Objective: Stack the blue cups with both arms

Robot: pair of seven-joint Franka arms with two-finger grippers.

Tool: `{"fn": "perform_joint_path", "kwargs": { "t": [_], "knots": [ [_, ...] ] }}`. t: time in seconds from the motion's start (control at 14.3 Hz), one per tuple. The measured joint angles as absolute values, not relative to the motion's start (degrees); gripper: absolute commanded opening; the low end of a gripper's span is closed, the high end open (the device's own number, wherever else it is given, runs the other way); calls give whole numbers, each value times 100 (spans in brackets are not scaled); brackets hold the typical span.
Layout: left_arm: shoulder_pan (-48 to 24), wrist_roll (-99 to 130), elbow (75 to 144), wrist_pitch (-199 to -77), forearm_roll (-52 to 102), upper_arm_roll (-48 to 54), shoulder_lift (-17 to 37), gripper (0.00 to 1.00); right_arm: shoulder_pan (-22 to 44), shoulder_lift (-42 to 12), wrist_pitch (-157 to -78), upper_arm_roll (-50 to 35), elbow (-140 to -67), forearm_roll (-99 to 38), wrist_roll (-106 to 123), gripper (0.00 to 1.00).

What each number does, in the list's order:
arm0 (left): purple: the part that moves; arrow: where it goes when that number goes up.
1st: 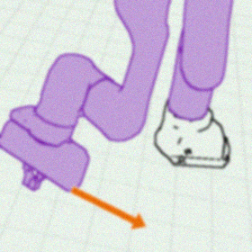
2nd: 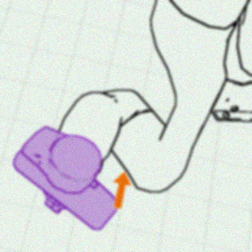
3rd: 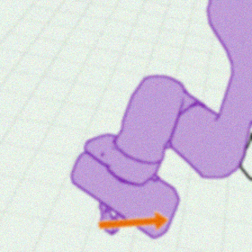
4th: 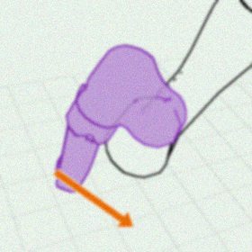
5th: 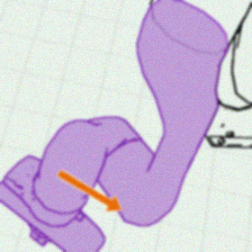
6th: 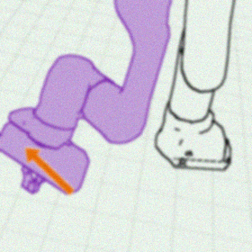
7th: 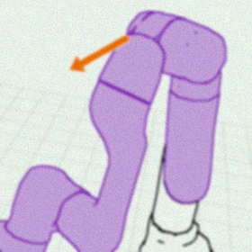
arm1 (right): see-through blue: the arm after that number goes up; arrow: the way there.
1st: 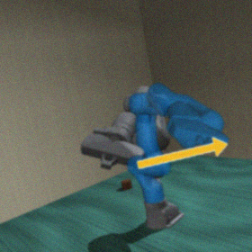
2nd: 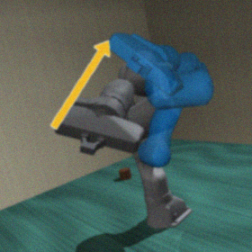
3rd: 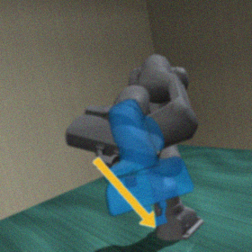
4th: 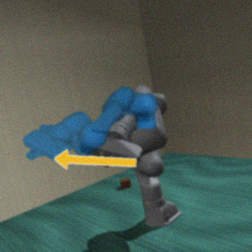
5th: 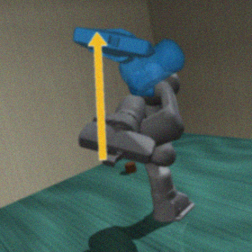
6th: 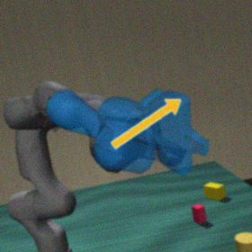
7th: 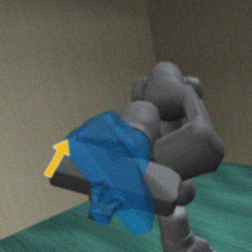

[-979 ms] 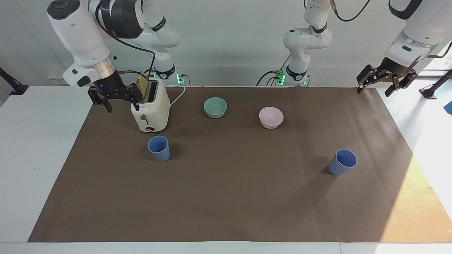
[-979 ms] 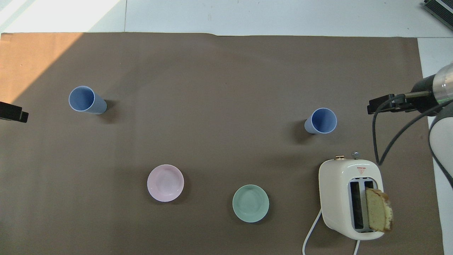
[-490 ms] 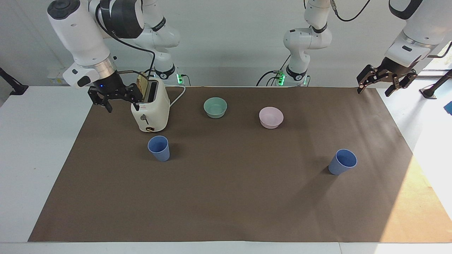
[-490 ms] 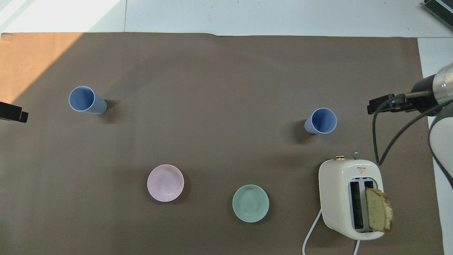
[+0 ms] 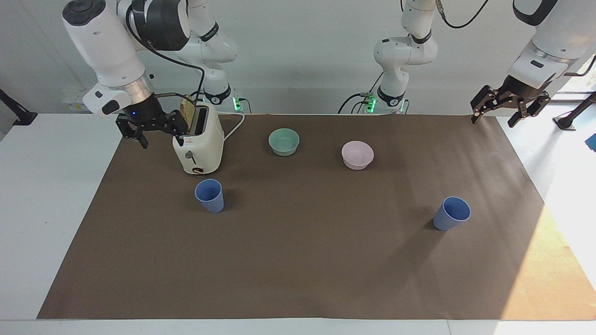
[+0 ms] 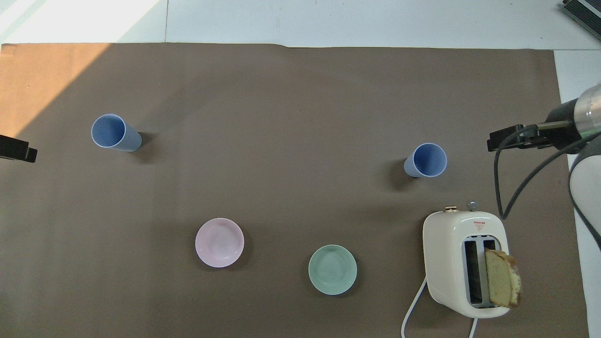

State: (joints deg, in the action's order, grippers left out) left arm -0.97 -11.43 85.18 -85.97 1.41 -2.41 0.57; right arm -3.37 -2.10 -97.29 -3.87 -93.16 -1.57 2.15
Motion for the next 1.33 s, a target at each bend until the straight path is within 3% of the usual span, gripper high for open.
{"fn": "perform_joint_path", "kwargs": {
  "t": [1.33],
  "knots": [
    [-39,-1143,8533,-8845,141,-262,72,100,-337,-210,-9729,-387,-9316,-157,215,100]
  ]
}}
